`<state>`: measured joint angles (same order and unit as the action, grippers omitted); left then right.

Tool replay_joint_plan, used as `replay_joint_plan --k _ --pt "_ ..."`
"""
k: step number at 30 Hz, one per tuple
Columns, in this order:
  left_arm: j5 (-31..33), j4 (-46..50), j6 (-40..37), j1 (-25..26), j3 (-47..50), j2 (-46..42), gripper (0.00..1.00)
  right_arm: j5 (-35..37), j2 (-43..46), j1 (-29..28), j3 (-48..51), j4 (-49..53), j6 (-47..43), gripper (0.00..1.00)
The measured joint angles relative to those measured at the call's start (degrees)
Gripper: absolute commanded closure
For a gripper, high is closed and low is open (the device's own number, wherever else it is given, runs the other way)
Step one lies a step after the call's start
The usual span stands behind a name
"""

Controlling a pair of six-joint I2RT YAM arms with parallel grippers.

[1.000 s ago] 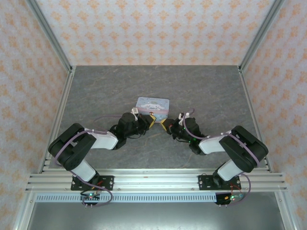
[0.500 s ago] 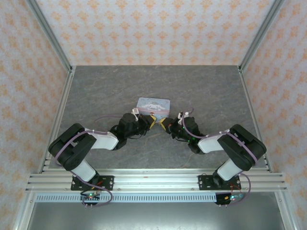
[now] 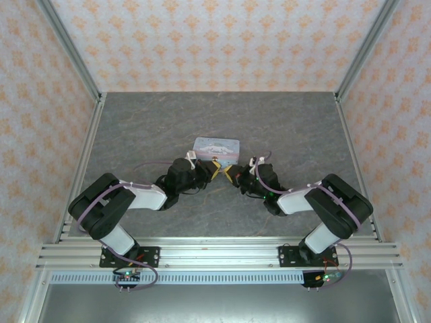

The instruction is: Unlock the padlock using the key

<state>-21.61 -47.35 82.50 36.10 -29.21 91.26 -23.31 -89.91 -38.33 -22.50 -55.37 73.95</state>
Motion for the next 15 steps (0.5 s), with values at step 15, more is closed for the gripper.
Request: replay_joint_plan --k 15 --pt "0.6 0.0 0.0 0.3 0.0 0.0 1.0 0.5 4.3 0.0 -0.1 7.2 -1.8 1.0"
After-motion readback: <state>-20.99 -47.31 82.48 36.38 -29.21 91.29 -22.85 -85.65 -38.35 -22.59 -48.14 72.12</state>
